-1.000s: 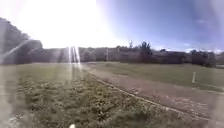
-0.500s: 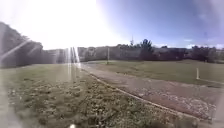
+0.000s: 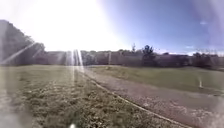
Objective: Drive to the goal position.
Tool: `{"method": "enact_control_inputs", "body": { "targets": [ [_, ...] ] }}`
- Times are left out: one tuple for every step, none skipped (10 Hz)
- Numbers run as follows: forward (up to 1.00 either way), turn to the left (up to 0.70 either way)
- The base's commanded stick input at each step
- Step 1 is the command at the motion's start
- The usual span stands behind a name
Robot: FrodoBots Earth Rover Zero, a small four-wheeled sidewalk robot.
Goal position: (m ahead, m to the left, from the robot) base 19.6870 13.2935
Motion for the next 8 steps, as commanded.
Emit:
{"method": "enact_control_inputs", "body": {
  "targets": [
    [0.5,0.0],
    [0.5,0.0],
    [0.5,0.0],
    [0.5,0.0],
    [0.5,0.0],
    [0.5,0.0],
    [0.5,0.0],
    [0.5,0.0]
  ]
}}
